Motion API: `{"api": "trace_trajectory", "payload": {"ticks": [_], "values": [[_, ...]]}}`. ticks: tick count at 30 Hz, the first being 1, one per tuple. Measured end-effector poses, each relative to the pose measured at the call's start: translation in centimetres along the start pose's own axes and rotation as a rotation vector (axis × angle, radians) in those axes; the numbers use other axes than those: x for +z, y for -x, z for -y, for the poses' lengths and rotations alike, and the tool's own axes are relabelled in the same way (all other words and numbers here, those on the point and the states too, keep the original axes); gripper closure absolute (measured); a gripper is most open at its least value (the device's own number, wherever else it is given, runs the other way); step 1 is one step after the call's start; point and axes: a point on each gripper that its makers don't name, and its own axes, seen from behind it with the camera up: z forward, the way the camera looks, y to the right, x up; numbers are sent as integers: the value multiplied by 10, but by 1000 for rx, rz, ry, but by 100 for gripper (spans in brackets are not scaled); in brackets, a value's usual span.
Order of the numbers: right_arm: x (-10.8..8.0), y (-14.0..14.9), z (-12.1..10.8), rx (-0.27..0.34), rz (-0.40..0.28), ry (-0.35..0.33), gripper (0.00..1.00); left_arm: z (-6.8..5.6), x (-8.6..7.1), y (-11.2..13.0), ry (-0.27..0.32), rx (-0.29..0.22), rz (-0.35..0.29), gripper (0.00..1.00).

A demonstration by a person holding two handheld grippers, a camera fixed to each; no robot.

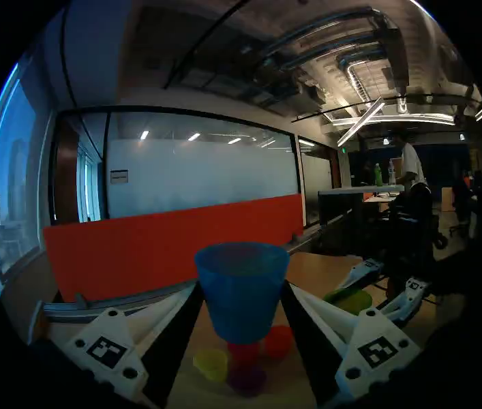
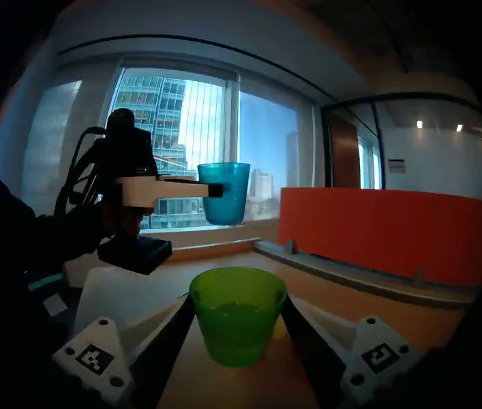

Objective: Pour water

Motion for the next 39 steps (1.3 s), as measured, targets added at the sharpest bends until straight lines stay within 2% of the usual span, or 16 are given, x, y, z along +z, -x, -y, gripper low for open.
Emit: {"api": "trace_trajectory", "payload": {"ticks": [12,24,39], "values": [[-14,6,-19,-7,21,43,11,13,-16,31,-46,-20,35,20],[-18,9,-25,7,36,48,10,6,-20,49,-39,-6,70,20],[-24,27,-20,-11,122,23,10,0,-28,82,-26,-3,131,20]]}}
